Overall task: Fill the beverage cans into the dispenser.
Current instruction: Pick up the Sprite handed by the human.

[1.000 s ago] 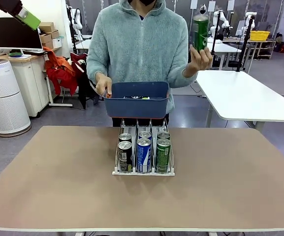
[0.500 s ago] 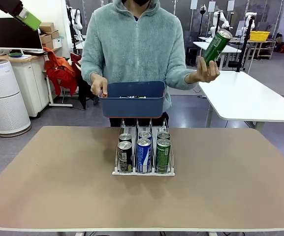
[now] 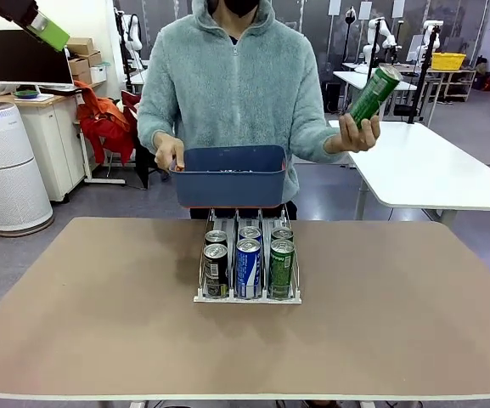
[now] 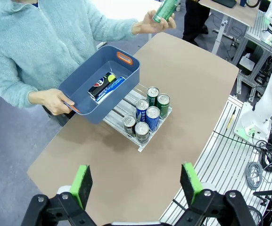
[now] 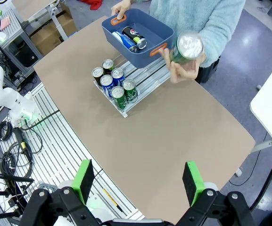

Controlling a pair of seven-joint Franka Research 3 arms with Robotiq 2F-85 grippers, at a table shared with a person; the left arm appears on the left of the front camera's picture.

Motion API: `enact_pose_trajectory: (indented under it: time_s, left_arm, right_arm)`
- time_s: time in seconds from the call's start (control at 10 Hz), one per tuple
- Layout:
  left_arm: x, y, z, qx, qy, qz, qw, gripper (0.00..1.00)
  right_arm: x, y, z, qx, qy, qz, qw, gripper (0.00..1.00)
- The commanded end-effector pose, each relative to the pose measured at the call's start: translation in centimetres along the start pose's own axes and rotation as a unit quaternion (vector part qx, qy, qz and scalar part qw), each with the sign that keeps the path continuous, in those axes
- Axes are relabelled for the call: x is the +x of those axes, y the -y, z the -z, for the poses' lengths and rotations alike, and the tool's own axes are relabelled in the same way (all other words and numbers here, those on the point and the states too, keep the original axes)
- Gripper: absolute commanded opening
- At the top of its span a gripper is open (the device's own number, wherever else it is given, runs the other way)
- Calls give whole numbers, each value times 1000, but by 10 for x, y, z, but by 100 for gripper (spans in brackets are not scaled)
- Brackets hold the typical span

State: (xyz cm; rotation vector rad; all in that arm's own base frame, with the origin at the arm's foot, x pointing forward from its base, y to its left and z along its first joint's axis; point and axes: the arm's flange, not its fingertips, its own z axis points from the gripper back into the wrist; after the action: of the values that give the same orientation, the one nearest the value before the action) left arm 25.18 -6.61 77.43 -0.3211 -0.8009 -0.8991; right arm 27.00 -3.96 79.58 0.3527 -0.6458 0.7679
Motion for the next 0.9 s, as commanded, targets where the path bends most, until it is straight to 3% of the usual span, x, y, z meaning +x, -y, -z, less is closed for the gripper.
enact_pose_trajectory:
  time_s: [0.0,0.8]
  left_arm:
    - [-2,-1,2,2,-2,4,1000,100]
    - [-2,-1,2,2,-2,4,1000,100]
  right_arm:
    - [1,-1,1,1,-1,0,1000,100]
    - [0,0,0,0,0,0,1000,100]
